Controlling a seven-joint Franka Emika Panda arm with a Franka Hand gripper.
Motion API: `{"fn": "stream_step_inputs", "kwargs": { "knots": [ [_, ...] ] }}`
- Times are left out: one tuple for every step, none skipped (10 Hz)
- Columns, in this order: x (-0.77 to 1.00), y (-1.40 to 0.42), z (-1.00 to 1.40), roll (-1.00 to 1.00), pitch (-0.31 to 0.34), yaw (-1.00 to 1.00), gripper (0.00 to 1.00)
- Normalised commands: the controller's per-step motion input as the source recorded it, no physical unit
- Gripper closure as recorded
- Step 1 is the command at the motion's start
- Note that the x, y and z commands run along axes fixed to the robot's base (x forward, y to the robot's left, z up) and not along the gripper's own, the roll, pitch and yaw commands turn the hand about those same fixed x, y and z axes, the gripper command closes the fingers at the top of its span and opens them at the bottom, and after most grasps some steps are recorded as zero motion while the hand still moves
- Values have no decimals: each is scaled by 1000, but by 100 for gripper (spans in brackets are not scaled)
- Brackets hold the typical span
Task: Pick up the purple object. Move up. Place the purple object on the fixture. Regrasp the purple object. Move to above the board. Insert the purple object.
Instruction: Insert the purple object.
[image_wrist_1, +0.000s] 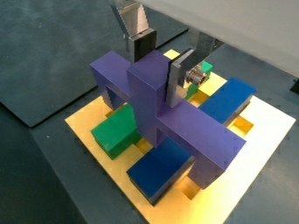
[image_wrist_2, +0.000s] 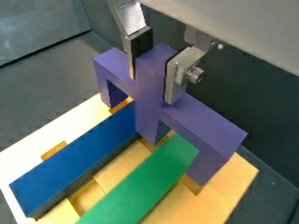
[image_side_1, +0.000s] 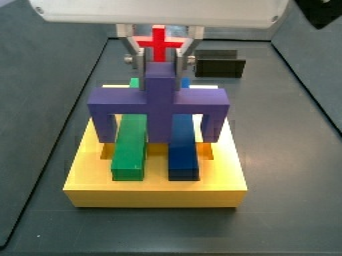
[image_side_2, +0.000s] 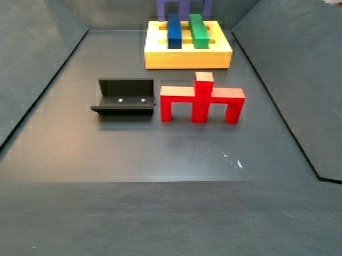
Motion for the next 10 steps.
{"fn": "stream_step_inputs", "kwargs": {
  "knots": [
    [-211,0,0,-9,-53,0,100],
    [0,-63,0,-26,-37,0,100],
    [0,-69,0,-29,-34,0,100],
    [0,-94,-94,0,-50,0,100],
    [111,-137,-177,0,-27,0,100],
    [189,-91,-246,0,-14,0,100],
    [263,-9,-260,0,0,0,100],
    [34,40,-223,9,0,0,100],
    [0,106,-137,19,0,0,100],
    [-29,54,0,0,0,-6,100]
  ]
}}
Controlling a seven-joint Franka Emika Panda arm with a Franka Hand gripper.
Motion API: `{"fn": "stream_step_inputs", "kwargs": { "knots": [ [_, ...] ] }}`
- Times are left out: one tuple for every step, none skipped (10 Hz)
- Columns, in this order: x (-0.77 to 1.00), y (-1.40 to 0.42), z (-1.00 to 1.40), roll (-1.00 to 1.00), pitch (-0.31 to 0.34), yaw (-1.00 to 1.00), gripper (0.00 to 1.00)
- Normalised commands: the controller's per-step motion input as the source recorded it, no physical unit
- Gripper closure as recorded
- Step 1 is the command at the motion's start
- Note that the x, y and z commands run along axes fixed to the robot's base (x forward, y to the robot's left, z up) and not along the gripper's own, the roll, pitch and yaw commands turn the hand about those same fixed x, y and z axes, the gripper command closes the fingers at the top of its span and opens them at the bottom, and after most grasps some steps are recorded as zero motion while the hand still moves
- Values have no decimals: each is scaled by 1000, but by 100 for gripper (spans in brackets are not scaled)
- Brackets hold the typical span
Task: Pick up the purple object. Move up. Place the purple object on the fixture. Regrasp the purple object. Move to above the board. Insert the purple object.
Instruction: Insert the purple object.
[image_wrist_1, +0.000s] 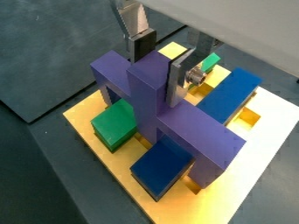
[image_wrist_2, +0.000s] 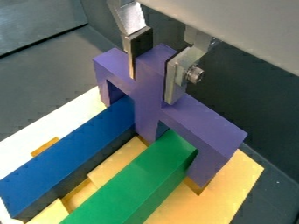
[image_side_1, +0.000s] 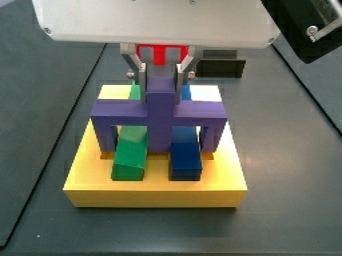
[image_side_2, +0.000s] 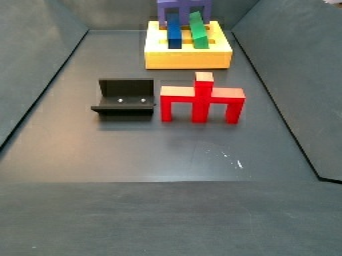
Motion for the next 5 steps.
{"fn": "stream_step_inputs", "kwargs": {
  "knots": [
    [-14,20,0,0,0,0,100],
    [0,0,-11,0,0,-6,100],
    [-100,0,-109,3,0,0,100],
    [-237,0,-166,0,-9,0,100],
    [-200,0,-191,0,-10,0,100]
  ]
}}
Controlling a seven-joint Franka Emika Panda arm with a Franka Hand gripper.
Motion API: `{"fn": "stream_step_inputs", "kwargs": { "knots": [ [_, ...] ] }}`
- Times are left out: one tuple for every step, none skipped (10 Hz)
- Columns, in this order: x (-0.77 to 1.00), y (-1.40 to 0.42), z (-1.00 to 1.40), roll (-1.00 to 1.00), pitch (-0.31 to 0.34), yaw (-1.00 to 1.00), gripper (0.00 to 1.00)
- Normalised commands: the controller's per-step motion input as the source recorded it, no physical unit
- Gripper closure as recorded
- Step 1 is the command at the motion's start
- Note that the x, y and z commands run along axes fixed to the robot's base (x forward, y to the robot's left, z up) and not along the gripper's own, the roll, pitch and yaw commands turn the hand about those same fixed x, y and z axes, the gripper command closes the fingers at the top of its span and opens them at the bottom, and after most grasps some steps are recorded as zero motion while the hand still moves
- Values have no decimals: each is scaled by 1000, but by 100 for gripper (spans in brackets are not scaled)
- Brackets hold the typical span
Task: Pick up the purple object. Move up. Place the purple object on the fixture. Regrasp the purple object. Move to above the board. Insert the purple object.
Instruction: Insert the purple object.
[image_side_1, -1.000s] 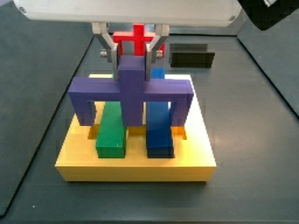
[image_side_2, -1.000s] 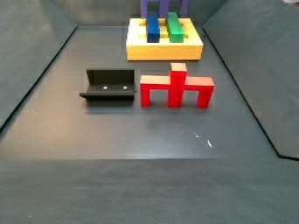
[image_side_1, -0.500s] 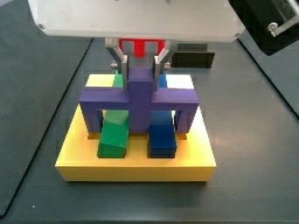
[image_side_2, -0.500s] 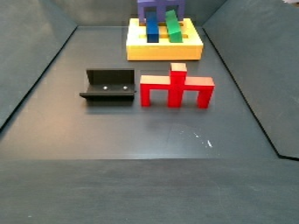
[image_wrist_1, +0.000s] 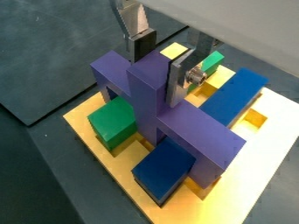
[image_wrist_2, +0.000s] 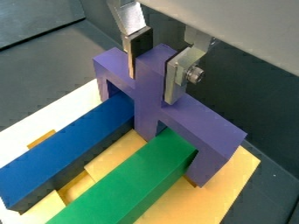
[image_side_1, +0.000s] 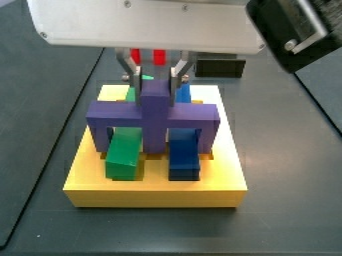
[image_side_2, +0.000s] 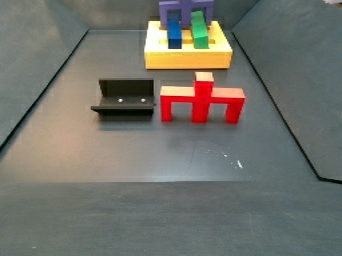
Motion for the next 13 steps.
{"fn": "stream_step_inputs", "kwargs": {
  "knots": [
    [0,-94,-166,4,0,3,100],
    [289,-111,-83,0,0,0,100],
    [289,-80,-60,0,0,0,100],
    [163,-34,0,0,0,0,100],
    [209,0,0,-10,0,11,100],
    [169,0,0,-51,0,0,100],
    [20,0,0,-4,0,0,100],
    [0,0,-49,0,0,0,100],
    [0,0,3,-13,0,0,100],
    [0,11,540,-266,-50,0,100],
    [-31,0,974,-301,-111,0,100],
    [-23,0,960,-254,-103,0,100],
    [-46,37,637,-203,-100,0,100]
  ]
}}
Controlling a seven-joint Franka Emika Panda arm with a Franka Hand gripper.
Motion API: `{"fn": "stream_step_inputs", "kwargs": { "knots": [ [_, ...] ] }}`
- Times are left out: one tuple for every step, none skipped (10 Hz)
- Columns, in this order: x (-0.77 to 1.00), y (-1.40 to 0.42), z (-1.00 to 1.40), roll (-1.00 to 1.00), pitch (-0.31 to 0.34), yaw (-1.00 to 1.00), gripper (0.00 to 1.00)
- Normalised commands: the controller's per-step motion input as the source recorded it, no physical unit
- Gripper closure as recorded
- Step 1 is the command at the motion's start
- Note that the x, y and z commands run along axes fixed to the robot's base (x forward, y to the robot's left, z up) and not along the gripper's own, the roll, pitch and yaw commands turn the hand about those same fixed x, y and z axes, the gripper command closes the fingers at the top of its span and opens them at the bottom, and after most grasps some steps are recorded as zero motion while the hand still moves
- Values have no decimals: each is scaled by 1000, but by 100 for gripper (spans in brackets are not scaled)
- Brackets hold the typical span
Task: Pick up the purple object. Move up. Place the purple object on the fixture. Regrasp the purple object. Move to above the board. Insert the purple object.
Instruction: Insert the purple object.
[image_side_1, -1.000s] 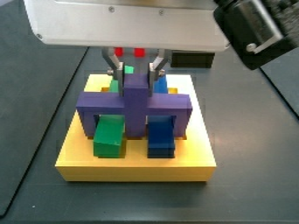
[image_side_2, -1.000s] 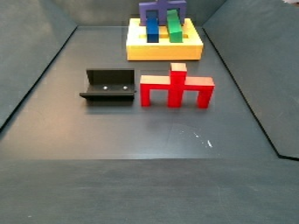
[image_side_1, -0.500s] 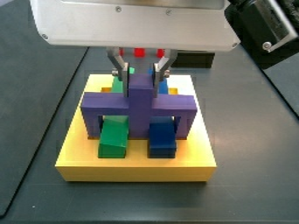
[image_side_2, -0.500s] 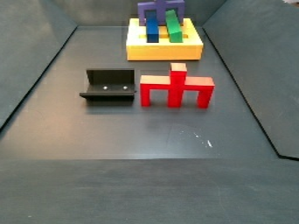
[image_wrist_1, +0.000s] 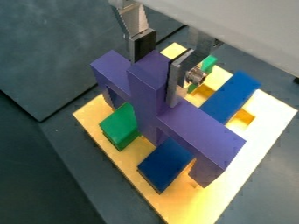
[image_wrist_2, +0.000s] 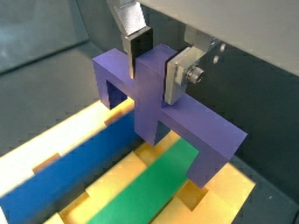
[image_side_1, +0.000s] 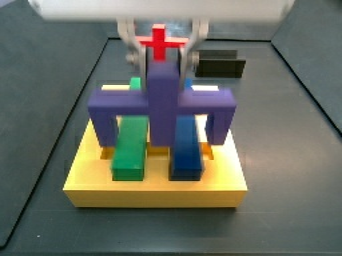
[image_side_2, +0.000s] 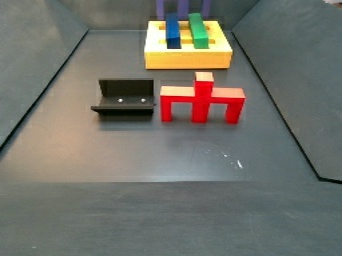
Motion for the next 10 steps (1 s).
{"fn": "stream_step_inputs", "kwargs": {
  "knots": [
    [-83,17,49,-1,-56,0,100],
    [-6,0,0,21,-11,0,100],
    [43,0,-223,96,-4,0,100],
    [100,-11,-374,146,-4,0,100],
    [54,0,-291,173,0,0,100],
    [20,0,-114,197,0,0,100],
    [9,0,0,173,0,0,100],
    [0,0,0,134,0,37,100],
    [-6,0,-37,153,0,43,100],
    [-60,0,-126,167,0,63,100]
  ]
}}
